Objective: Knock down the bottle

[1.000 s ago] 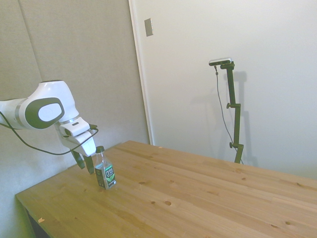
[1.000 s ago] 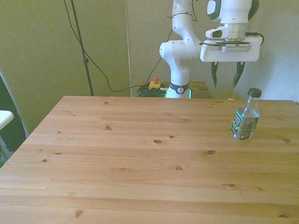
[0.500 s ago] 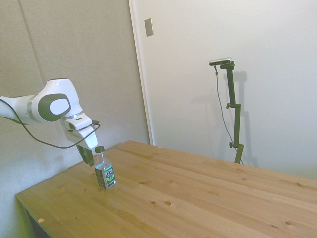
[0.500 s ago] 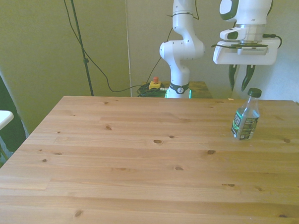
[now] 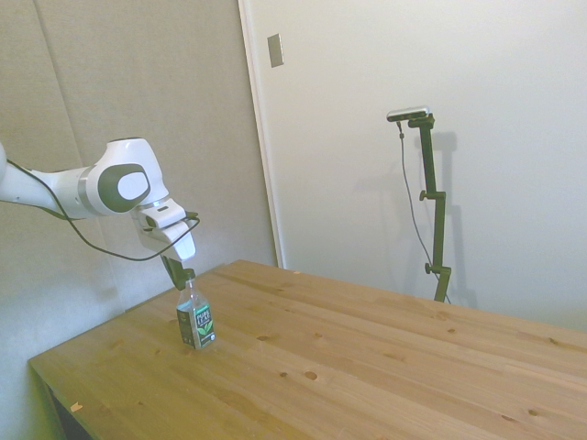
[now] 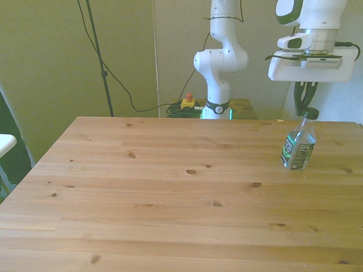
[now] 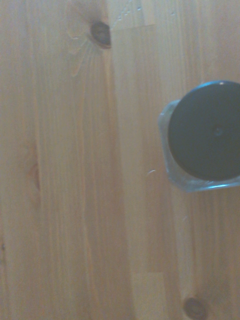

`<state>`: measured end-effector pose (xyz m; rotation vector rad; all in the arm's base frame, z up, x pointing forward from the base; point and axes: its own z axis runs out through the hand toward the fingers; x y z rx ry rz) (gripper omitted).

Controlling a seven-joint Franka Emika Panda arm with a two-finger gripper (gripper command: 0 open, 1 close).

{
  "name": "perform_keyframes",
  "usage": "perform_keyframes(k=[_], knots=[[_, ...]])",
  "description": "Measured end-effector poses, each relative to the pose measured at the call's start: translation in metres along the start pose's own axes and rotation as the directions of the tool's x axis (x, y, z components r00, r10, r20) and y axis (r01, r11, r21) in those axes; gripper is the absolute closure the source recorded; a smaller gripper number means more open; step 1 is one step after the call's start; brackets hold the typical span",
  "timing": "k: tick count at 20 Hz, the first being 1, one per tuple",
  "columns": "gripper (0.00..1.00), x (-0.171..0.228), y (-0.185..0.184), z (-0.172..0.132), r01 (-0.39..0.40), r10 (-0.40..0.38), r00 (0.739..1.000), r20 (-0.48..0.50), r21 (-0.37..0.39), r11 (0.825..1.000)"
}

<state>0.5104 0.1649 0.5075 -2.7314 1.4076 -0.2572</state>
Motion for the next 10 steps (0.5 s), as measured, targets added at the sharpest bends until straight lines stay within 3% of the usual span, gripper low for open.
perform_keyframes(k=[6, 10], knots=[[1.00, 0.013, -0.055, 0.031, -0.040, 0.040, 0.999, -0.022, -0.010, 0.999], [1.00, 0.030, -0.073, 0.042, -0.057, 0.058, 0.998, -0.027, 0.030, 0.998]])
